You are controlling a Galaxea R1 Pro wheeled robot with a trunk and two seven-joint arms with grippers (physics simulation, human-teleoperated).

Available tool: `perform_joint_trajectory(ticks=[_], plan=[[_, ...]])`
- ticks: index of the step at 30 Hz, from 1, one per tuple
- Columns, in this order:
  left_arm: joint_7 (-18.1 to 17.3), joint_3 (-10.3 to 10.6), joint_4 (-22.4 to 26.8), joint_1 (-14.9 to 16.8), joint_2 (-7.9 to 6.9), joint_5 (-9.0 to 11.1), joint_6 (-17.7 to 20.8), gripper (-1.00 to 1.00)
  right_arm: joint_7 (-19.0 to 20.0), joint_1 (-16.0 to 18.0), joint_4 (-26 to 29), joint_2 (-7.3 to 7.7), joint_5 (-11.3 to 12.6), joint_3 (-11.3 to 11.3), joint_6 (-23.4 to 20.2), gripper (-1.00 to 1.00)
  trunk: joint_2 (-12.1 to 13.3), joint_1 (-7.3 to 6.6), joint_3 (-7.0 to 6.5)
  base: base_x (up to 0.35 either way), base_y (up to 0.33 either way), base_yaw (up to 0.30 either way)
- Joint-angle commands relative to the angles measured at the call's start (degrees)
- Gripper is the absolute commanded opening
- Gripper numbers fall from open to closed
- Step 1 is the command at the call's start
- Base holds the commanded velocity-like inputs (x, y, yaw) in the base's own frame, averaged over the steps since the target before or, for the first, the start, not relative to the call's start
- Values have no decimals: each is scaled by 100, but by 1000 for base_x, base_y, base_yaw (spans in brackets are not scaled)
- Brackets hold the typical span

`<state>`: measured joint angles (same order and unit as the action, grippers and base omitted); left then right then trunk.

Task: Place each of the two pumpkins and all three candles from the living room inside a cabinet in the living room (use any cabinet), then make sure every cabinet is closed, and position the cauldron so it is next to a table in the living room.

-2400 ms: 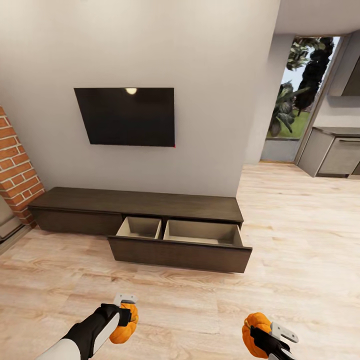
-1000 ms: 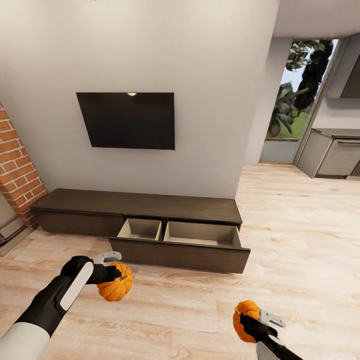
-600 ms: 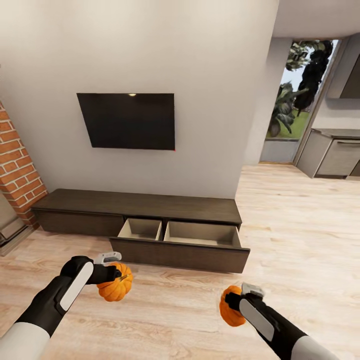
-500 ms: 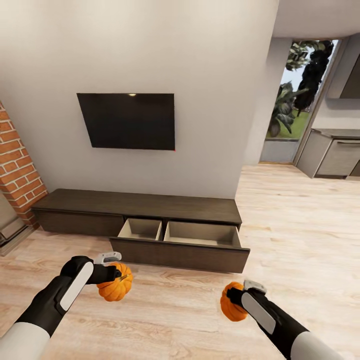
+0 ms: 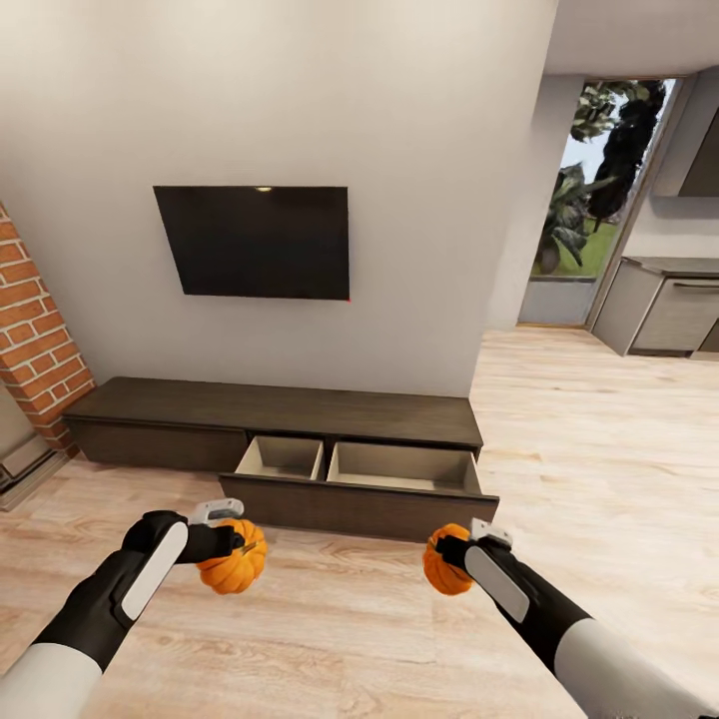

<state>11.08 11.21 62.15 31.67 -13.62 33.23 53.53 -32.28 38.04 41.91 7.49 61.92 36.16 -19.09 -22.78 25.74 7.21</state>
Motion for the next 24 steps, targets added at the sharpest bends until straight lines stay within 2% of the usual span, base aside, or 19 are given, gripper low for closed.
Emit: perform_joint_trajectory(ticks=[1, 2, 4, 5, 6, 7, 8, 9, 10, 11, 12, 14, 15, 19, 21, 24], plan=[[66, 16, 11, 6, -1, 56, 7, -100, -58, 25, 8, -18, -15, 30, -36, -100, -13, 4, 14, 0, 0, 0], [71, 18, 16, 9, 9, 58, 3, -100, -55, 35, 5, -34, -43, 31, -41, -100, -13, 4, 14, 0, 0, 0], [77, 24, 22, 21, 159, 52, -1, -100, -48, 51, 3, -54, -82, 31, -59, -100, -13, 4, 14, 0, 0, 0], [81, 26, 17, 28, 284, 42, -2, -100, -49, 55, 2, -58, -91, 31, -69, -100, -13, 4, 14, 0, 0, 0], [95, 28, 40, 37, 496, 28, 5, -100, -50, 59, 2, -61, -102, 31, -79, -100, -13, 4, 14, 0, 0, 0], [138, 29, 73, 42, 635, 21, 11, -100, -50, 60, 3, -62, -108, 31, -85, -100, -13, 4, 14, 0, 0, 0], [289, 30, 151, 53, 856, 10, 23, -100, -50, 62, 7, -63, -113, 33, -90, -100, -13, 4, 14, 0, 0, 0], [472, 30, 197, 78, 1014, 6, 27, -100, -48, 64, 8, -63, -115, 34, -94, -100, -13, 4, 14, 0, 0, 0], [902, 30, 223, 169, 1264, 7, 32, -100, -49, 63, 9, -63, -117, 37, -100, -100, -13, 4, 14, 0, 0, 0], [1295, 30, 229, 218, 1438, 22, 38, -100, -50, 63, 9, -64, -118, 39, -113, -100, -13, 4, 14, 0, 0, 0], [1487, 30, 223, 236, 1517, 39, 34, -100, -52, 65, 10, -64, -118, 39, -134, -100, -13, 4, 14, 0, 0, 0], [1723, 34, 210, 262, 1603, 55, 22, -100, -57, 90, 8, -64, -119, 42, -193, -100, -13, 4, 14, 0, 0, 0], [1783, 21, 201, 270, 1596, 61, 20, -100, -61, 107, 5, -64, -119, 50, -210, -100, -13, 4, 14, 0, 0, 0], [1829, -33, -109, 276, 1567, 54, -49, -100, -65, 122, 2, -64, -119, 72, -225, -100, -13, 4, 14, 0, 0, 0], [1834, -38, -374, 277, 1548, 25, -215, -100, -65, 125, 1, -68, -122, 77, -226, -100, -13, 4, 14, 0, 0, 0], [1836, -15, -510, 278, 1545, 11, -390, -100, -60, 125, 1, -78, -126, 83, -227, -100, -13, 4, 14, 0, 0, 0]])
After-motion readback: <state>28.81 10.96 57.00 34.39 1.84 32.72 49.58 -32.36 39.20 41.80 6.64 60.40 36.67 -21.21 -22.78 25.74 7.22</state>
